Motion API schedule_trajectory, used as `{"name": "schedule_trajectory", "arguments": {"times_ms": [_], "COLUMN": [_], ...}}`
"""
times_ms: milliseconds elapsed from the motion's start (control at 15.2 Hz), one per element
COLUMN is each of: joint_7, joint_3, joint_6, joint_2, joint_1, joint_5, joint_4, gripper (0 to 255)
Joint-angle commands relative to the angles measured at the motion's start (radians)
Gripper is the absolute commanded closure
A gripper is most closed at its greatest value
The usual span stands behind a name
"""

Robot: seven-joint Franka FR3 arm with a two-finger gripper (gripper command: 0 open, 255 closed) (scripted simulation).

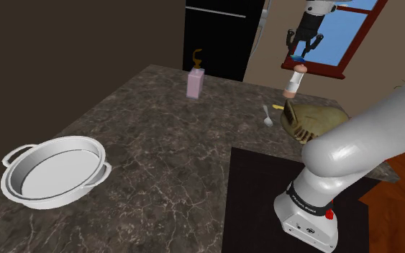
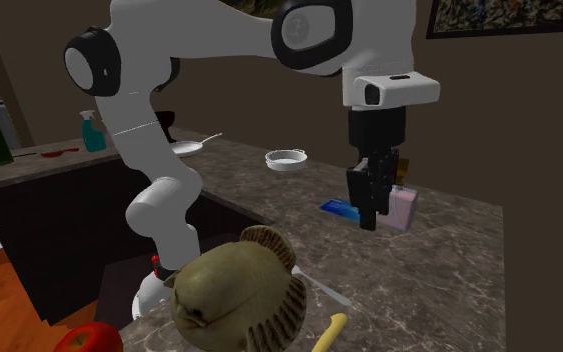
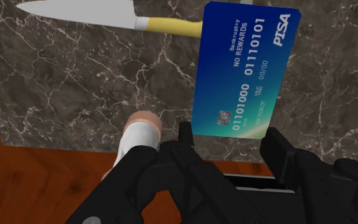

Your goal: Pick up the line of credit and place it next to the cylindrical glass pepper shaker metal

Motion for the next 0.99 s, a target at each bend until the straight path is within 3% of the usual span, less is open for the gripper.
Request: {"name": "schedule_trajectory", "arguments": {"times_ms": [0,66,924], "joint_7": [-0.051,-0.079,-0.068], "joint_3": [-0.034,-0.053,-0.061], "joint_6": [0.001,0.002,0.177], "joint_2": [0.047,0.077,0.077], "joint_1": [-0.01,-0.016,-0.022], "joint_5": [0.013,0.024,0.016], "joint_4": [0.051,0.08,-0.094], "gripper": [255,255,255]}}
